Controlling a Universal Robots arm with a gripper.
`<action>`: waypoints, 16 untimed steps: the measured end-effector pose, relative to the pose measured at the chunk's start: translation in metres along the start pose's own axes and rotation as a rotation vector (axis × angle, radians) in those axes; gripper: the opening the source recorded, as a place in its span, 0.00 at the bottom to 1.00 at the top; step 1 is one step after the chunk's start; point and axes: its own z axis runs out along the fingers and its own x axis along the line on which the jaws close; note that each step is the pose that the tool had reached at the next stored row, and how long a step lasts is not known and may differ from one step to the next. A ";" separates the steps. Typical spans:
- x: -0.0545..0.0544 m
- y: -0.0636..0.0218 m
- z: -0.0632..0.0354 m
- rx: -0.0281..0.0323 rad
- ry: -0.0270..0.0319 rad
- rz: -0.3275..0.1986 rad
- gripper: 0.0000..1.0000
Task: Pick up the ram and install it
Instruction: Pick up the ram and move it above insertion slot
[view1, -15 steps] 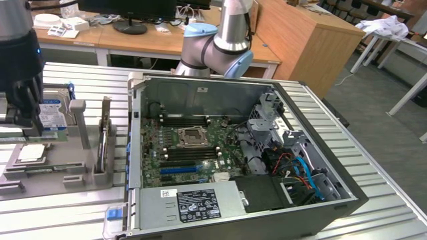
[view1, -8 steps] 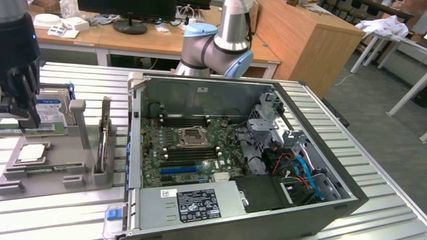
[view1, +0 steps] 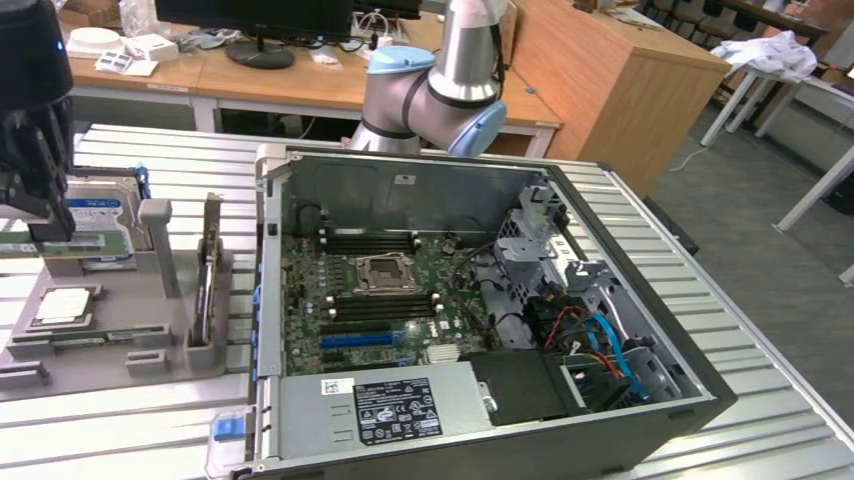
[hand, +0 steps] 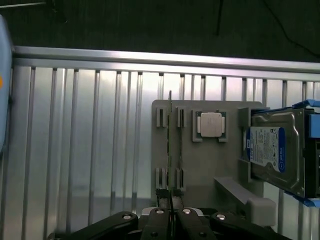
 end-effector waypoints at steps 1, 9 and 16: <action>0.000 0.0001 -0.0023 0.0000 0.0000 0.000 0.13; 0.000 0.0007 -0.0188 0.0000 0.0000 0.000 0.13; -0.001 0.0011 -0.0278 0.0001 -0.0001 0.000 0.13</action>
